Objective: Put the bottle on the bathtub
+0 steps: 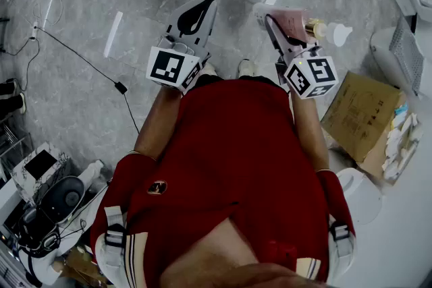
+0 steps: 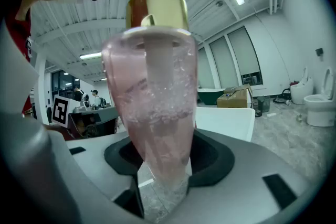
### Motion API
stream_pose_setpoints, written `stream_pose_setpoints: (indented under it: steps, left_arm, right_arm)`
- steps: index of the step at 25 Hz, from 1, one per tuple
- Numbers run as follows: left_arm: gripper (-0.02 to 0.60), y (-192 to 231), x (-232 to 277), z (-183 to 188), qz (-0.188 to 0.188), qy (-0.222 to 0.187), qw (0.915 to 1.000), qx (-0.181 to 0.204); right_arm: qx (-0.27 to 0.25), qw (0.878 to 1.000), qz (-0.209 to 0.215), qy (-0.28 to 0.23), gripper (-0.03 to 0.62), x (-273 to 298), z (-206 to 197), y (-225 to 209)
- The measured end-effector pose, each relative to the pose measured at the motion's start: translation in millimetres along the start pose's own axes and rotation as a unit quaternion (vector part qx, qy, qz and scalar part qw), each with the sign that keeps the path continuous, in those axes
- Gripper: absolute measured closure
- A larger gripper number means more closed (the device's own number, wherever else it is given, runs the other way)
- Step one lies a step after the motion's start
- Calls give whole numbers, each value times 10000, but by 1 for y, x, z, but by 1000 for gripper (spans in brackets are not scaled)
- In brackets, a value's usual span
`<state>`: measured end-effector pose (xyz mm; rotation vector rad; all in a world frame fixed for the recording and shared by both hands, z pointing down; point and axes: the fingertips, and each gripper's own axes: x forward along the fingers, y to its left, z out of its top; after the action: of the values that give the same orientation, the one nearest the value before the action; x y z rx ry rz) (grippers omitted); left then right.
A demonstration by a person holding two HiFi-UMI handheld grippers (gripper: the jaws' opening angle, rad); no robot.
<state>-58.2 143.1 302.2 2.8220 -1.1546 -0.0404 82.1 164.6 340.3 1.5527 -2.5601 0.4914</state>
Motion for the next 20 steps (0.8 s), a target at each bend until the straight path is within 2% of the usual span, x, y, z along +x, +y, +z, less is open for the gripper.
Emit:
stream_pose_setpoints:
  steps: [5,16,20]
  left_arm:
    - [574,0,-6,0,-4,-29,10000,4]
    - [574,35,-37,4,-17,-141,9999,-35]
    - [574,35,-41,1,-51,-183,9998,-54]
  right_arm:
    - [-42,10000,-38,13,373,-2,-2,3]
    - [-5,9998,-188,29,372,20,-2,31]
    - [-8,9996,-293,37,372,14,-4,29]
